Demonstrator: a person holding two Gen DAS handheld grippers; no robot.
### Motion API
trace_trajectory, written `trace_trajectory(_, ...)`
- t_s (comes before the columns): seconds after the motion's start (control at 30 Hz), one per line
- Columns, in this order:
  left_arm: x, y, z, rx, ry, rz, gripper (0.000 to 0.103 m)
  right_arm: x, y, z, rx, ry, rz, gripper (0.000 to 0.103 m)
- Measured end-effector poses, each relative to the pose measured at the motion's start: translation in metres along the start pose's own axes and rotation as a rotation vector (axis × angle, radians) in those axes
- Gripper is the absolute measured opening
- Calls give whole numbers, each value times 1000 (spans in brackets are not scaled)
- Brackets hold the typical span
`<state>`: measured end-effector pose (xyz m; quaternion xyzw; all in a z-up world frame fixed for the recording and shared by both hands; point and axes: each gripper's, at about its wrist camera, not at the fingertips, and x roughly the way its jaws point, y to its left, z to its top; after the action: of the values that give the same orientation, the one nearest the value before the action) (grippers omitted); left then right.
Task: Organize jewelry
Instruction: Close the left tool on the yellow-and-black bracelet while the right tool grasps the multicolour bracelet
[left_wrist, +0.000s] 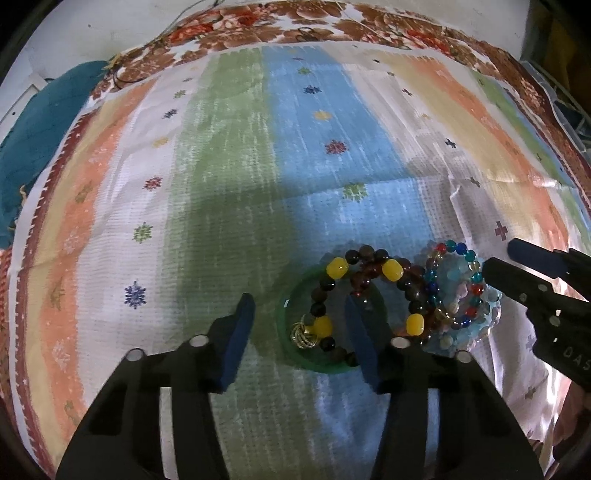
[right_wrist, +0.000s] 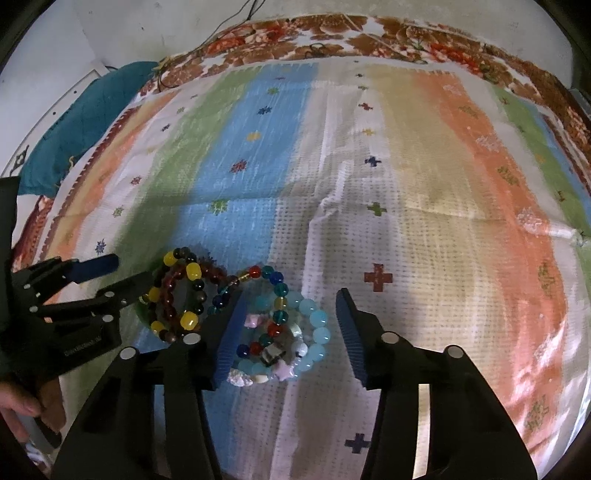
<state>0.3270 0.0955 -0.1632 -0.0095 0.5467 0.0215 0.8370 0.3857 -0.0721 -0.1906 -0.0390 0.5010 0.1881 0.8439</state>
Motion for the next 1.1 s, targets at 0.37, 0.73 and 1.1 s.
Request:
trace_trajectory(0.37, 15, -5, 1, 25, 22, -15, 33, 17, -2, 0, 18, 30, 4, 39)
trace_trajectory(0.73, 18, -9, 2, 47, 22, -34, 16, 25, -6, 0, 17, 44, 7, 28)
trace_trajectory(1.1, 26, -11, -3, 51, 40, -29, 12, 26, -6, 0, 3, 50, 2, 16)
